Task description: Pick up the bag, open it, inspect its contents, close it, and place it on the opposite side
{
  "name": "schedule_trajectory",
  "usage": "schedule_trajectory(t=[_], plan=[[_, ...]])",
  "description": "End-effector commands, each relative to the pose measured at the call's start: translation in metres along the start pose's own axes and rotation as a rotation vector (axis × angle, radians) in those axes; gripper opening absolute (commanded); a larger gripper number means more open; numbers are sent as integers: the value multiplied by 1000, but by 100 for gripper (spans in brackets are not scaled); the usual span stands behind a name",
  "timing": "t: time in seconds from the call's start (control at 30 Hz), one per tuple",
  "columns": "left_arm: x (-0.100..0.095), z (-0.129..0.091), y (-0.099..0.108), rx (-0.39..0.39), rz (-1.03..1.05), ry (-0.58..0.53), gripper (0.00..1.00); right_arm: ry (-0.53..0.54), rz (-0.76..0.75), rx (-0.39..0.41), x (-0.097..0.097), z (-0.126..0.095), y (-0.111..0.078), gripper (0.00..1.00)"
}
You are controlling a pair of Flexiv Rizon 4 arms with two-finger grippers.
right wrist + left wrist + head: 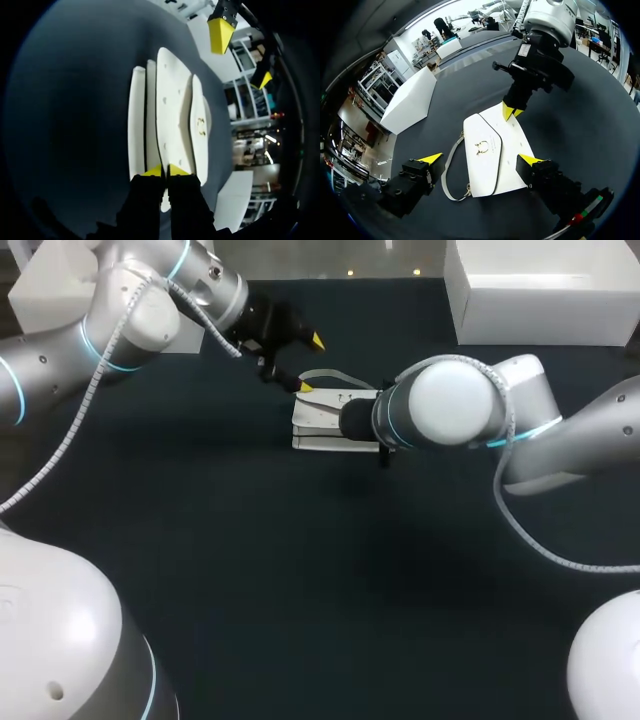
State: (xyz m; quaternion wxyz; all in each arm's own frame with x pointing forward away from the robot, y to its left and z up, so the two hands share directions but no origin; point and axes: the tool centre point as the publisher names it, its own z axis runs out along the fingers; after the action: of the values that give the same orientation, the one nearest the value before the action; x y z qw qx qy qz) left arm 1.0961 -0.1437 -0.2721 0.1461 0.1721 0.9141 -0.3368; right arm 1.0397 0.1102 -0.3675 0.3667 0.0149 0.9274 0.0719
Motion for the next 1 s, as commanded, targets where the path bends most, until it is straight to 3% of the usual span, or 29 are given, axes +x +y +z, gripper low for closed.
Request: schedule_trajectory(t=[0.03, 0.6, 0.77, 1.0], plan=[[2, 2, 0, 14, -13, -18, 100, -10, 6, -12, 3, 1, -1, 0], [7, 8, -3, 6, 43, -41, 100, -10, 6, -12, 3, 1, -1, 0], [19, 11, -3, 68, 110, -59, 100, -10, 6, -12, 3, 1, -1, 0], [21, 20, 4, 90, 151, -25, 100, -10, 6, -12, 3, 1, -1, 0]])
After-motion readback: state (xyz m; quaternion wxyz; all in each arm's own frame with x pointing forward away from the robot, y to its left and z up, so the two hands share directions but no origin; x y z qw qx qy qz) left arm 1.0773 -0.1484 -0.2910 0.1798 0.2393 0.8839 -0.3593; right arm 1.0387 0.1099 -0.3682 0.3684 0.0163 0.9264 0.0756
